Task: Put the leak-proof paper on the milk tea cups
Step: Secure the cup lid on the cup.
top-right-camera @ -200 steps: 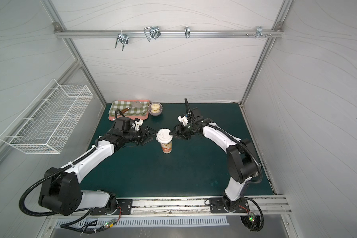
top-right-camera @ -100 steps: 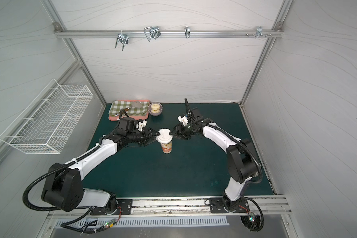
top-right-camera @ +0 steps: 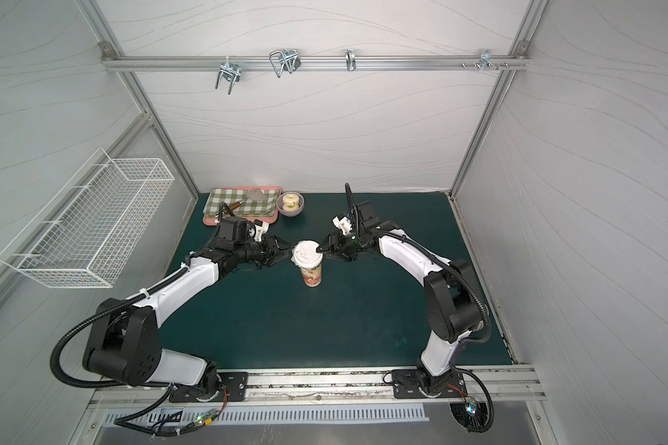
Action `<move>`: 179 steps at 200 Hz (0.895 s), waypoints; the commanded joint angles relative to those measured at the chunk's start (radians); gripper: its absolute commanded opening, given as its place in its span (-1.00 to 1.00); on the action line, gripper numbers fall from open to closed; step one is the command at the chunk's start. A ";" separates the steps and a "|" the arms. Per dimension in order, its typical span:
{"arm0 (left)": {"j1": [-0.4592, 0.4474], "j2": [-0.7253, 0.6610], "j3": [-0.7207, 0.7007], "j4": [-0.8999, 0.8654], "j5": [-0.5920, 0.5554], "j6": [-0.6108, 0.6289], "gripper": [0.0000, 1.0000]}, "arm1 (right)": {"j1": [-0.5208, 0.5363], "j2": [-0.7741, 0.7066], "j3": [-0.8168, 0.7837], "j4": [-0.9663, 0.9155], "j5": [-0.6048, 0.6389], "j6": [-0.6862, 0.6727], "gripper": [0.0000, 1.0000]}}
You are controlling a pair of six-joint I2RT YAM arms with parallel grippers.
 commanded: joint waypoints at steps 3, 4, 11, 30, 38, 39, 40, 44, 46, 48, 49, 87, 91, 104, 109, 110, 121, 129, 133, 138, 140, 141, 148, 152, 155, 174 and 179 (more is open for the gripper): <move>-0.001 0.019 0.045 0.070 0.036 -0.013 -0.09 | 0.014 0.018 -0.023 -0.056 0.054 -0.003 0.03; -0.001 0.020 0.045 0.070 0.036 -0.013 -0.09 | 0.014 0.018 -0.023 -0.056 0.054 -0.002 0.03; -0.001 0.023 0.045 0.075 0.040 -0.013 -0.08 | 0.014 0.020 -0.023 -0.056 0.054 -0.002 0.03; -0.001 0.038 0.046 0.092 0.048 -0.018 -0.06 | 0.014 0.021 -0.023 -0.056 0.054 -0.002 0.03; -0.002 0.045 0.046 0.101 0.056 -0.021 -0.06 | 0.014 0.021 -0.023 -0.056 0.055 -0.002 0.03; -0.002 0.046 0.045 0.102 0.057 -0.022 -0.06 | 0.014 0.021 -0.023 -0.056 0.054 -0.002 0.03; -0.002 0.046 0.045 0.104 0.059 -0.022 -0.06 | 0.014 0.022 -0.023 -0.055 0.054 -0.002 0.03; -0.002 0.048 0.045 0.109 0.062 -0.024 -0.06 | 0.014 0.022 -0.023 -0.055 0.054 -0.002 0.03; -0.003 0.048 0.045 0.110 0.063 -0.024 -0.06 | 0.014 0.021 -0.023 -0.055 0.053 -0.002 0.03; -0.004 0.049 0.045 0.112 0.064 -0.025 -0.06 | 0.014 0.022 -0.023 -0.055 0.053 -0.002 0.03; -0.004 0.049 0.045 0.113 0.064 -0.025 -0.06 | 0.014 0.022 -0.023 -0.055 0.054 -0.002 0.03; -0.019 0.061 0.054 0.117 0.075 -0.018 -0.04 | 0.014 0.024 -0.025 -0.056 0.055 -0.004 0.03; -0.021 0.064 0.054 0.119 0.076 -0.018 -0.04 | 0.014 0.022 -0.025 -0.055 0.055 -0.003 0.03; -0.024 0.069 0.053 0.119 0.080 -0.016 -0.05 | 0.014 0.026 -0.024 -0.055 0.055 -0.004 0.03; -0.025 0.070 0.053 0.119 0.081 -0.014 -0.05 | 0.014 0.025 -0.023 -0.056 0.055 -0.003 0.03; -0.025 0.071 0.053 0.119 0.081 -0.013 -0.05 | 0.014 0.025 -0.023 -0.056 0.055 -0.003 0.03; -0.028 0.073 0.051 0.112 0.080 -0.008 -0.05 | 0.014 0.025 -0.023 -0.055 0.056 -0.003 0.03; -0.030 0.078 0.048 0.108 0.082 -0.002 -0.06 | 0.014 0.026 -0.024 -0.055 0.055 -0.003 0.03; -0.030 0.080 0.046 0.107 0.083 0.000 -0.06 | 0.014 0.026 -0.022 -0.055 0.055 -0.003 0.03; -0.031 0.081 0.042 0.105 0.082 0.002 -0.06 | 0.014 0.026 -0.022 -0.055 0.055 -0.003 0.03; -0.031 0.082 0.041 0.104 0.080 0.002 -0.06 | 0.014 0.027 -0.022 -0.055 0.055 -0.001 0.03; -0.031 0.083 0.041 0.104 0.080 0.002 -0.06 | 0.014 0.026 -0.022 -0.055 0.056 -0.002 0.03; -0.031 0.086 0.037 0.098 0.076 0.005 -0.07 | 0.014 0.028 -0.022 -0.055 0.055 -0.003 0.03; -0.031 0.086 0.034 0.094 0.075 0.008 -0.08 | 0.014 0.028 -0.021 -0.055 0.055 -0.003 0.03; -0.031 0.088 0.032 0.092 0.074 0.011 -0.09 | 0.014 0.027 -0.020 -0.056 0.055 -0.003 0.03; -0.031 0.090 0.025 0.061 0.055 0.030 -0.11 | 0.015 0.029 -0.019 -0.055 0.055 -0.002 0.03; -0.031 0.089 0.022 0.054 0.050 0.034 -0.13 | 0.014 0.030 -0.018 -0.057 0.055 -0.002 0.03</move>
